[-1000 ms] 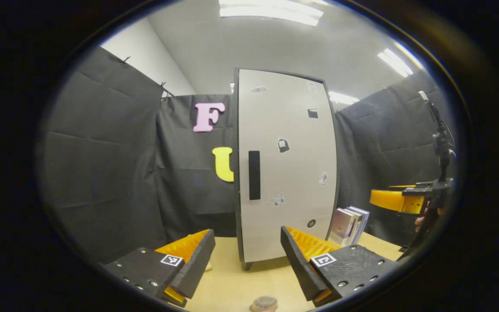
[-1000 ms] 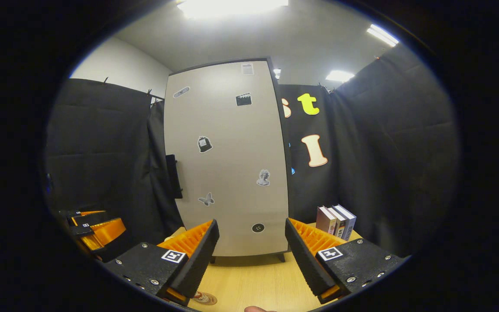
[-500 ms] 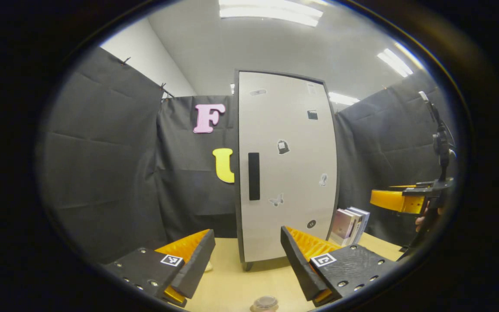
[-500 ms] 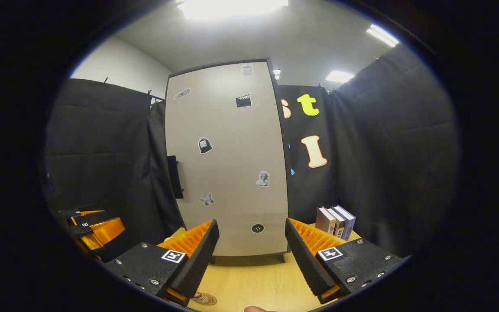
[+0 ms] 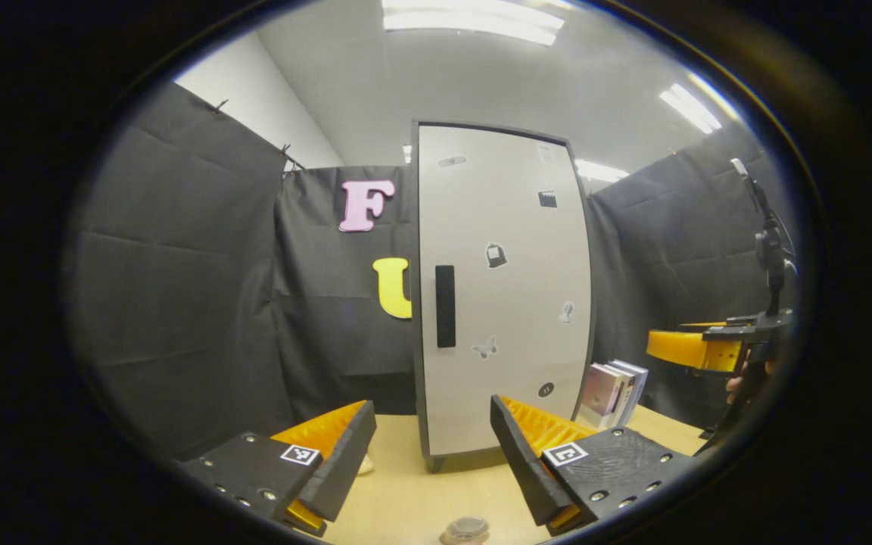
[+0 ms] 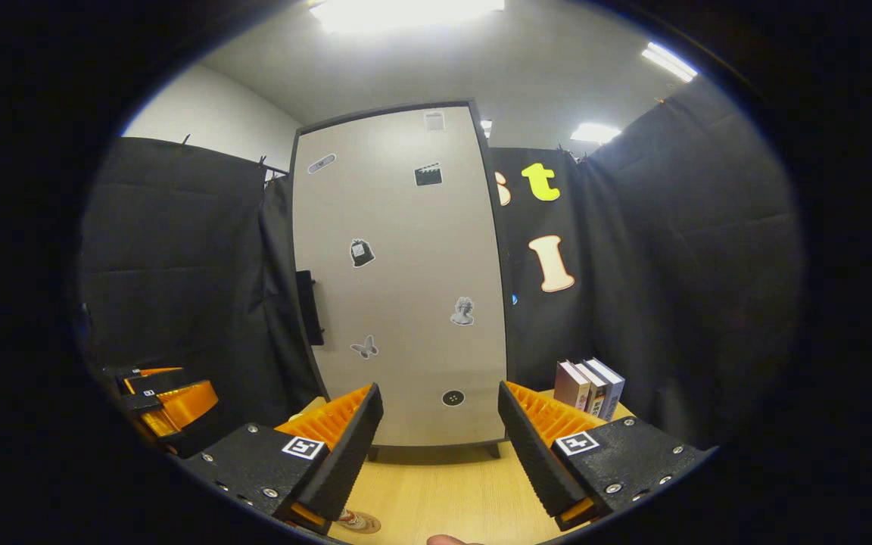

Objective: Open the cabinet door with the right hand, grasp the bottle in the cabinet with the left hand and place it on the coaster, then close the cabinet door with the right hand.

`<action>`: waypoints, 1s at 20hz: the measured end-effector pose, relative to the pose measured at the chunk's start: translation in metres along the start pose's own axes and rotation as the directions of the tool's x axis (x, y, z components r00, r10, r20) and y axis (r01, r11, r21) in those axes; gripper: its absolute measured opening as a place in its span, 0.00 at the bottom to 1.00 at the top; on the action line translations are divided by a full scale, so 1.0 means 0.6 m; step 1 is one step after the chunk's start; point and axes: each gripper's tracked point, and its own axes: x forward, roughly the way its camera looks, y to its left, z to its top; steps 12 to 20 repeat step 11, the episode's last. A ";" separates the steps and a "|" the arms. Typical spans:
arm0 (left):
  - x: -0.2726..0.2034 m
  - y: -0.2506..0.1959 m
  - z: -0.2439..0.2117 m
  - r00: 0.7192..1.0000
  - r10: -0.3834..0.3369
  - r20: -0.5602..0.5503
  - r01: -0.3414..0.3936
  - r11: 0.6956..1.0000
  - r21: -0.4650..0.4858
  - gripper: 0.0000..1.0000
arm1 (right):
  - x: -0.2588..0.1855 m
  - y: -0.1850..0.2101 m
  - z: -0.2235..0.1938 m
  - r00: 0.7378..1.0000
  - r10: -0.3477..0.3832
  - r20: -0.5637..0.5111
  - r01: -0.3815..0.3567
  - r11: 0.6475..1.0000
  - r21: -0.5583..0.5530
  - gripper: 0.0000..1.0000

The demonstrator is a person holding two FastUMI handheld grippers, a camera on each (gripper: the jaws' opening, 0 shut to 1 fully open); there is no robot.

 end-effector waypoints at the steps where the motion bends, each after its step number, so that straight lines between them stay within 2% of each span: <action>1: 0.000 0.001 0.000 1.000 0.001 -0.001 -0.001 1.000 0.000 0.91 | 0.001 0.000 0.000 1.000 0.001 -0.001 -0.001 1.000 0.000 0.95; 2: -0.001 0.000 0.001 1.000 0.000 -0.001 0.000 1.000 0.000 0.87 | 0.001 0.001 -0.001 1.000 0.002 -0.001 -0.002 1.000 0.000 0.95; 3: 0.001 0.001 0.001 1.000 0.000 -0.001 0.000 1.000 -0.001 0.91 | 0.002 0.001 -0.001 1.000 0.002 -0.001 -0.002 1.000 -0.001 0.95; 20: 0.003 0.006 0.000 1.000 -0.001 -0.003 0.001 1.000 0.000 0.87 | 0.002 -0.001 0.000 1.000 -0.003 -0.001 0.003 1.000 0.004 0.95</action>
